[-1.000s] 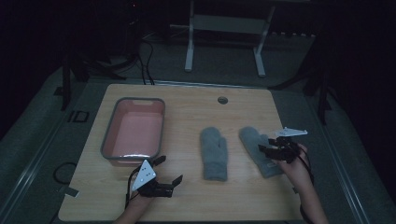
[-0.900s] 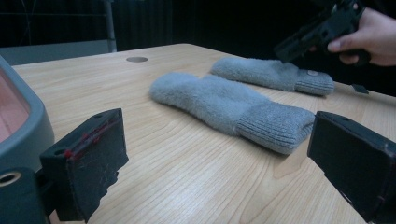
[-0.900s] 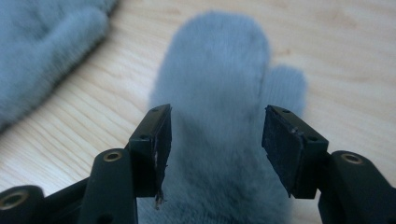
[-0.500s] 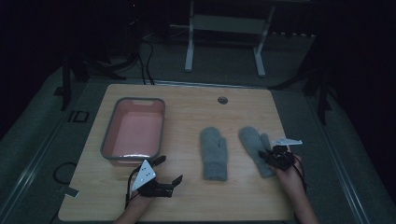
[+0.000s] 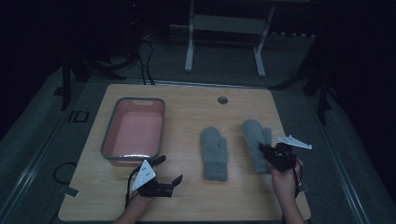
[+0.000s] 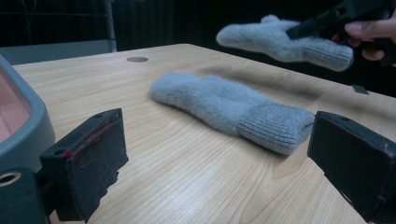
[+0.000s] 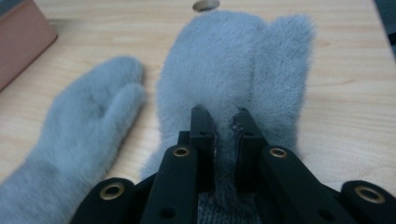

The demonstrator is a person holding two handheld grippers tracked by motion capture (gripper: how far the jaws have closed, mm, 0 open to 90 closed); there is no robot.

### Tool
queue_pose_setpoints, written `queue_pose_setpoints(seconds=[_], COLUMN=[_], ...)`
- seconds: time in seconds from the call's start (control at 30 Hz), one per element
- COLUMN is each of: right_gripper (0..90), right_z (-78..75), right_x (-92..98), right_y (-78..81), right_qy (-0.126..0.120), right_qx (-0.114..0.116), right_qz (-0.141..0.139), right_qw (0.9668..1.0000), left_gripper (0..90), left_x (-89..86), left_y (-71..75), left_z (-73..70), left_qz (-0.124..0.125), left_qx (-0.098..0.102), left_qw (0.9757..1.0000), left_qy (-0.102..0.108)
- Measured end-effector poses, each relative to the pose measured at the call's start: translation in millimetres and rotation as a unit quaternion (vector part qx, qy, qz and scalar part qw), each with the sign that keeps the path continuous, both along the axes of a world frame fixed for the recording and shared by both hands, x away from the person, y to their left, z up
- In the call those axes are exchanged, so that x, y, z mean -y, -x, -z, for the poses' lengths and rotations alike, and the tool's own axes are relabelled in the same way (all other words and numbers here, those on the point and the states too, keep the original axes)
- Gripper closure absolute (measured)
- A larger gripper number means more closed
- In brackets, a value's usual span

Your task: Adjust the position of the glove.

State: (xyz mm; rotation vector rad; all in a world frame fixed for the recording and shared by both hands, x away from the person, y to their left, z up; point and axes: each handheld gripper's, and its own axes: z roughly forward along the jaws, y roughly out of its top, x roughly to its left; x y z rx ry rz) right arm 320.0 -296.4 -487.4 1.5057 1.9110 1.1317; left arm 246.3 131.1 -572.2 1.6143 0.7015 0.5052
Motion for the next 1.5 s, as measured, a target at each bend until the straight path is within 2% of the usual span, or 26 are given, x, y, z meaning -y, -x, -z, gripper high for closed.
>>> queue_pose_setpoints(seconds=[0.07, 0.23, 0.27, 0.37, 0.43, 0.6, 0.67, 0.73, 0.83, 1.0, 1.2, 1.37, 1.5], right_gripper=[82.0, 82.0, 82.0, 82.0, 82.0, 82.0, 82.0, 81.9, 81.9, 81.9, 81.7, 80.7, 71.4], right_z=[-1.9, -5.2, -6.4, -7.4, -7.5, -3.9, -2.4, -1.7, -0.1, 5.8, 20.3, 36.0, 42.7], right_x=[-3.9, -26.6, -36.0, -46.1, -54.8, -80.0, -88.6, -98.1, -109.0, -117.1, -139.6, -144.1, -146.4], right_y=[1.3, 4.7, 6.3, 6.9, 7.2, 11.1, 10.8, 11.6, 12.5, 10.2, 11.1, 6.5, 4.9], right_qy=[-0.002, -0.019, -0.025, -0.029, -0.041, -0.044, -0.057, -0.06, -0.065, -0.082, -0.066, -0.061, -0.059], right_qx=[0.003, 0.007, 0.011, 0.011, 0.007, 0.001, -0.004, -0.003, -0.001, -0.012, -0.024, -0.038, -0.043], right_qz=[0.005, 0.022, 0.028, 0.034, 0.033, 0.02, 0.015, 0.012, 0.02, 0.032, 0.018, 0.024, 0.022], right_qw=[1.0, 0.9996, 0.9992, 0.9989, 0.9986, 0.9988, 0.9982, 0.9981, 0.9977, 0.9961, 0.9974, 0.9971, 0.9971], left_gripper=[5.0, 5.0, 5.0, 5.0, 5.0, 5.0, 5.0, 5.0, 5.0, 5.0, 4.9, 4.9, 4.9], left_x=[0.0, 0.0, 0.0, -0.1, 0.0, 0.0, 0.3, 0.4, 0.6, 0.3, 0.4, 0.3, 0.5], left_y=[0.1, 0.3, 0.3, 0.2, 0.3, 0.4, 0.4, 0.6, 0.9, 0.8, 0.9, 0.9, 0.9], left_z=[0.0, 0.1, 0.1, 0.1, 0.1, 0.0, 0.1, 0.0, -0.1, -0.1, -0.1, -0.1, -0.1], left_qz=[-0.001, 0.0, 0.0, 0.0, -0.001, 0.0, 0.0, 0.002, 0.003, 0.003, 0.002, 0.001, 0.001], left_qx=[0.0, 0.001, 0.001, 0.001, 0.001, 0.003, 0.003, 0.001, 0.001, 0.001, 0.002, 0.0, 0.001], left_qw=[1.0, 1.0, 1.0, 1.0, 1.0, 1.0, 1.0, 1.0, 1.0, 1.0, 1.0, 1.0, 1.0], left_qy=[0.0, 0.0, 0.0, 0.0, 0.0, -0.002, -0.001, -0.001, -0.002, -0.003, -0.004, -0.003, -0.004])
